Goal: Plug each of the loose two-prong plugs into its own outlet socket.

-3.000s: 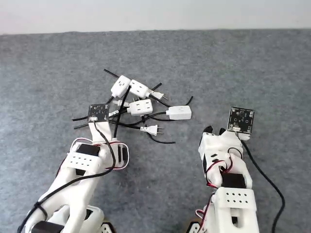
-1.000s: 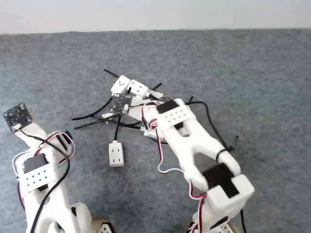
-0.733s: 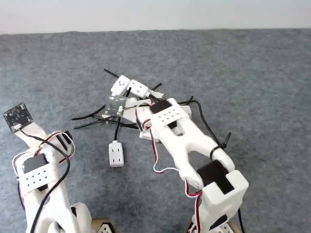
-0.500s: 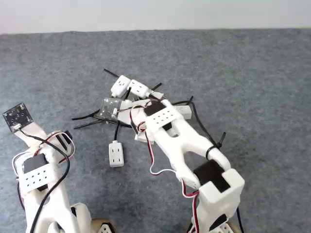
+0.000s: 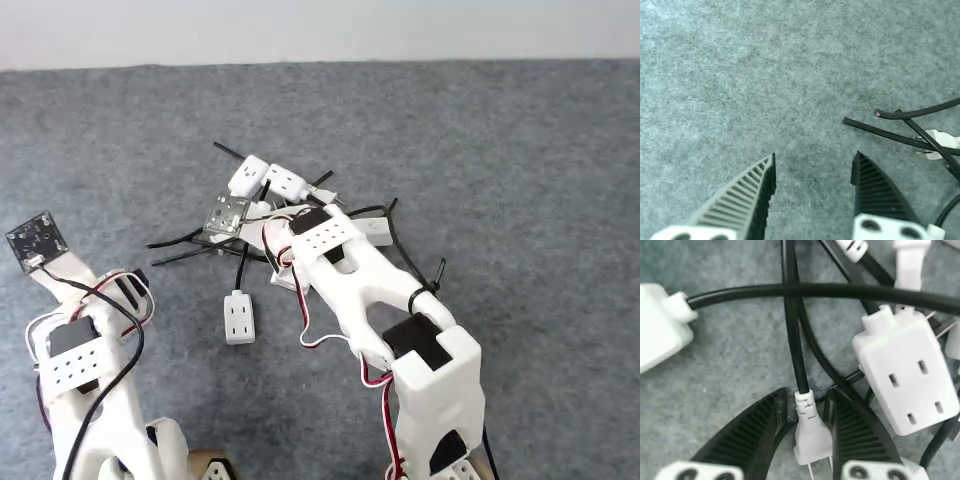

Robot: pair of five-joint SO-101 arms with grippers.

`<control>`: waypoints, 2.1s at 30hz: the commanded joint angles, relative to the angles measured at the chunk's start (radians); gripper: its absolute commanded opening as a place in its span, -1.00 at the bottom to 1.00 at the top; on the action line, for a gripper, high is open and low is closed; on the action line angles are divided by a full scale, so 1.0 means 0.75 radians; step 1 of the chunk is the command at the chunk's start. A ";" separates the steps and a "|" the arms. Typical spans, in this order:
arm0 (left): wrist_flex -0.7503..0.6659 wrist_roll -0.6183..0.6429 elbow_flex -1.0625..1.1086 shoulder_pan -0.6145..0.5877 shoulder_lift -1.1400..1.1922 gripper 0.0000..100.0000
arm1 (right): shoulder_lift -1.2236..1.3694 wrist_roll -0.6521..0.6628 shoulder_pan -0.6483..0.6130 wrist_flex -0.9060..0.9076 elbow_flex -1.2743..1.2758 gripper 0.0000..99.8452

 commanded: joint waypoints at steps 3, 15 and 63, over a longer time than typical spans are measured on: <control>-0.029 -0.006 -0.009 -0.008 0.002 -0.54 | -0.003 -0.023 0.034 -0.019 -0.070 -0.74; -0.082 -0.010 0.021 0.000 0.002 -0.54 | -0.007 0.031 0.122 0.050 -0.070 -0.75; -0.041 -0.061 -0.251 0.115 0.526 -0.54 | -1.059 -1.180 0.212 -0.132 0.503 -0.98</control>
